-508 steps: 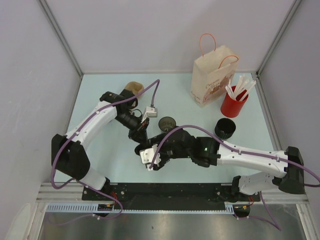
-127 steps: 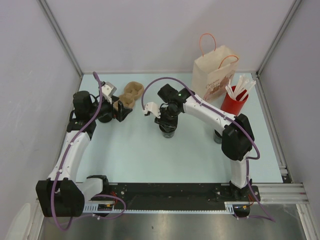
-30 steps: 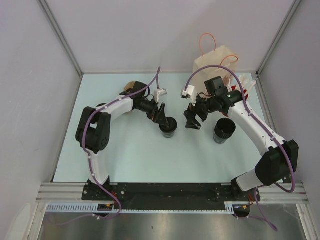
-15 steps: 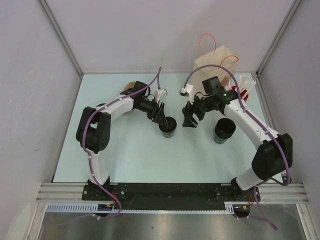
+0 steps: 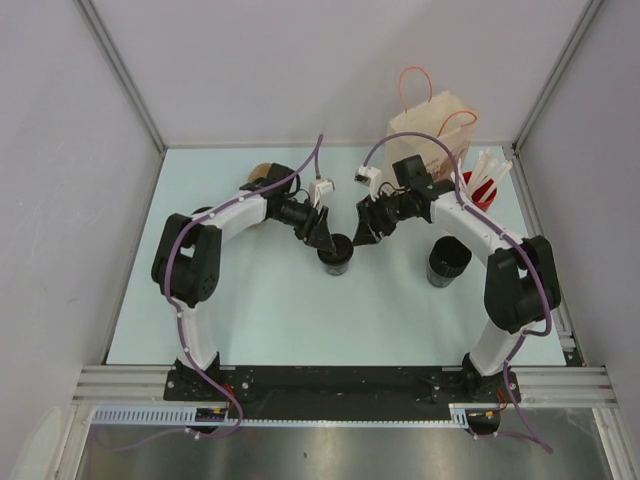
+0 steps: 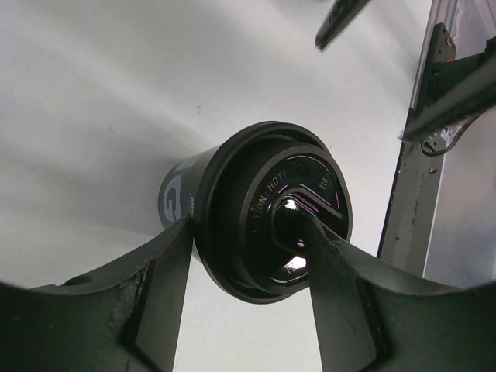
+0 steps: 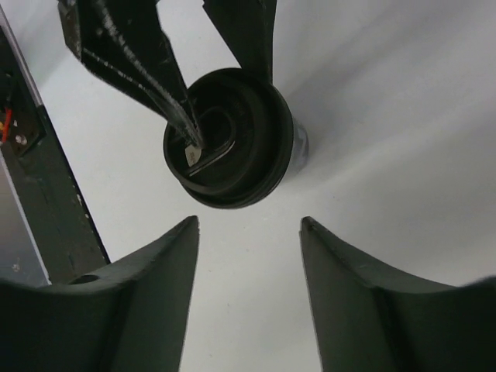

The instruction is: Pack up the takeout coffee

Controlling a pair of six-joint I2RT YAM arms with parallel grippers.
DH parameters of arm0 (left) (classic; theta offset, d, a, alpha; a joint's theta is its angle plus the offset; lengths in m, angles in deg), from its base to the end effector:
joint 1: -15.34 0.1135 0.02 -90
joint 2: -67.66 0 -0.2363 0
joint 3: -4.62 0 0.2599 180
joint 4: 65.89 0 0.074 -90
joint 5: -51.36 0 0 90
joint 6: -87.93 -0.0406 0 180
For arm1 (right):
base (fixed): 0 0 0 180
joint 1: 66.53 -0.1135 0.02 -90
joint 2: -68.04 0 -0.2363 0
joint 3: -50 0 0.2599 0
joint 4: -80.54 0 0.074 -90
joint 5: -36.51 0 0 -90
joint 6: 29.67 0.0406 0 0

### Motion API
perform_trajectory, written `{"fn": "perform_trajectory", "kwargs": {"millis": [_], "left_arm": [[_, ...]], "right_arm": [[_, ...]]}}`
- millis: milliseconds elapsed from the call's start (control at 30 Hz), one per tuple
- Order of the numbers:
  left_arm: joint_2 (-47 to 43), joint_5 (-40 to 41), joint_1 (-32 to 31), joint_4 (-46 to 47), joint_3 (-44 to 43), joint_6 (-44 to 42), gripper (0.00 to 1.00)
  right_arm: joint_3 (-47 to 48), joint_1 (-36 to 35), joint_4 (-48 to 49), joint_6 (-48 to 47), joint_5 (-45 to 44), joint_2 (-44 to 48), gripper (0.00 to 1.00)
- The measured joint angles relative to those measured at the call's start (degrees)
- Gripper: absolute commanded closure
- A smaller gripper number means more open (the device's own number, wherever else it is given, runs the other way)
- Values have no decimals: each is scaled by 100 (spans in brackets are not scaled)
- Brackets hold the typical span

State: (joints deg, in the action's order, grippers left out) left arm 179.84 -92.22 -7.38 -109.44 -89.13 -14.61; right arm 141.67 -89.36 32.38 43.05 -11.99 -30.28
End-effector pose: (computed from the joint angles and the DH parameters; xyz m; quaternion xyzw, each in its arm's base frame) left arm 0.3581 -0.1853 0.1635 0.3663 0.7924 -0.4548 0.1765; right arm 0.3329 0.1693 0.2319 -0.4063 0.8006 0.3510 0.2660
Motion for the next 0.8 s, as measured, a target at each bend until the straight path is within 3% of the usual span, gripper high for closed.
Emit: {"fn": "perform_trajectory", "kwargs": {"millis": [233,633,800], "left_arm": [[-79,-63,2,214,173,2,38],[-125,-70,0,372,271,28,39],[-125,-68,0,391,273,50,39]], "right_arm": [[0,22,391,560,304,-411,67],[-2,175,726,1106,789,-804,68],[-2,184,776,1182,905,-931,62]]}}
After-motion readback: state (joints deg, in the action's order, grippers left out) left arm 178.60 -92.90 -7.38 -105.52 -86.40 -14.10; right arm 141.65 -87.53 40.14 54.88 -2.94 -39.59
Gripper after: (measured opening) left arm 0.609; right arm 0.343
